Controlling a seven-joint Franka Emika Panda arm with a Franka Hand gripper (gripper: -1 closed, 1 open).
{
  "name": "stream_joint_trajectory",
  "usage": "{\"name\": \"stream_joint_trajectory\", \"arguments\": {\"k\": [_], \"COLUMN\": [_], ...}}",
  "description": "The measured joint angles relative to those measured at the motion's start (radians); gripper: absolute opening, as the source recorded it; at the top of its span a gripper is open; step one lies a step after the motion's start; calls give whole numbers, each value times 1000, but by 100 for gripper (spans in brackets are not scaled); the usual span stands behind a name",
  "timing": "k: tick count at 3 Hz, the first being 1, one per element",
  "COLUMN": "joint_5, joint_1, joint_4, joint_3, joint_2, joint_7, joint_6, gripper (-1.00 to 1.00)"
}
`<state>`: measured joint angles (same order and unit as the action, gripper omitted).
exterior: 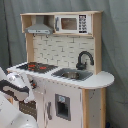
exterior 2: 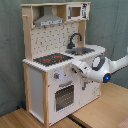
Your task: Play with the kitchen
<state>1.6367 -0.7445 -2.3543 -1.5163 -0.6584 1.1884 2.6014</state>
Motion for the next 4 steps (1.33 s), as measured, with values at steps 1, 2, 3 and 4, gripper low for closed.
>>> {"name": "stream_joint_trajectory", "arguments": {"k": [1,2,3,4], "joint_5": [0,0,-4,-57], "joint_1": [2,3,57,76], "joint_4": [0,0,12,-44], "joint_3": [0,-1,-14,-57], "joint_2": [0,0,-1,-1], "joint_7": [25,27,-32,-23], "joint_6": [0,0,-78,-128], "gripper": [-100,100,100,100]}}
